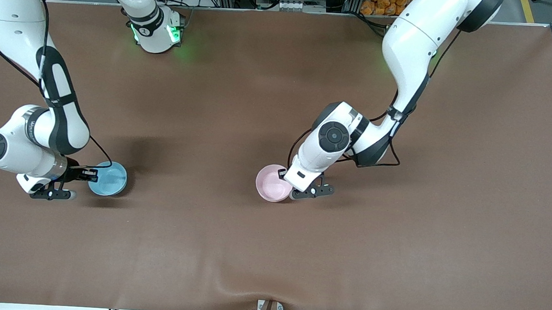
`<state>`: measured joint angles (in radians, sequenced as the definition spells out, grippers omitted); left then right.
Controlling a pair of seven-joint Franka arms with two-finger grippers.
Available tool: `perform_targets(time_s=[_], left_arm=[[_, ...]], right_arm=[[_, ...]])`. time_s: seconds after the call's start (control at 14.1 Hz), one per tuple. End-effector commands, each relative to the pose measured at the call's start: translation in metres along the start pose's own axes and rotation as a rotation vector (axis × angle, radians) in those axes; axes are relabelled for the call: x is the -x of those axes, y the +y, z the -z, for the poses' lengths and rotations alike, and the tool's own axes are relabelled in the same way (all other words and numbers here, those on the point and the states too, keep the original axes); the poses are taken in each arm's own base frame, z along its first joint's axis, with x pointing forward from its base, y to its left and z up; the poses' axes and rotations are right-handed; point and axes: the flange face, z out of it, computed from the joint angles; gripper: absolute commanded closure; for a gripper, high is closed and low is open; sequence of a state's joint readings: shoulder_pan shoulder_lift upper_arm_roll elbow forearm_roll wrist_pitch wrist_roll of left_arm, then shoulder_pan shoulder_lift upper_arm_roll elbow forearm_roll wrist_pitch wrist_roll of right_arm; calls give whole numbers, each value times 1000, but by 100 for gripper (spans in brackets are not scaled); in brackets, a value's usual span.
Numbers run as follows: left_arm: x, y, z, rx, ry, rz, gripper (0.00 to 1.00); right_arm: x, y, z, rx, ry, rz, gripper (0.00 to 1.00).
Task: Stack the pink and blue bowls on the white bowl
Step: 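Release the pink bowl with the left gripper while the right gripper grasps the blue bowl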
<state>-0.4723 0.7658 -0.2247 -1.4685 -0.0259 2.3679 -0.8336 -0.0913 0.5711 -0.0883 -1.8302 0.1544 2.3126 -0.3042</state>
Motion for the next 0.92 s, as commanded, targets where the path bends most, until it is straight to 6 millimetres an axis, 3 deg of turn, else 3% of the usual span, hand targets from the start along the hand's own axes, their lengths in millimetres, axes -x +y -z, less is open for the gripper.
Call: perform_targets(time_s=[0.0,0.21,0.28,0.35,0.42,0.64,0.85], left_arm=[[-2,4,-9,13,30,-9,100],[-1,4,-13,15,29,-9,100],[-2,3,-13,15,29,-7,89],[-3,3,-12,16,30,-3,34],[-2,5,-10,23,29,15,0],[-7,10,14,38,57,10,0],[-27,-6,50,15,71,25,0]], right_arm=[[6,-5,30,-41,3,17,100],[12,-11,41,-91,-26,-2,100],[12,-12,43,-93,-30,-2,100],[12,-14,50,-94,-26,2,100],[14,-16,56,-101,-35,3,100],[19,-31,64,-182,-59,-18,100],[20,-57,78,-196,-73,-22,100]])
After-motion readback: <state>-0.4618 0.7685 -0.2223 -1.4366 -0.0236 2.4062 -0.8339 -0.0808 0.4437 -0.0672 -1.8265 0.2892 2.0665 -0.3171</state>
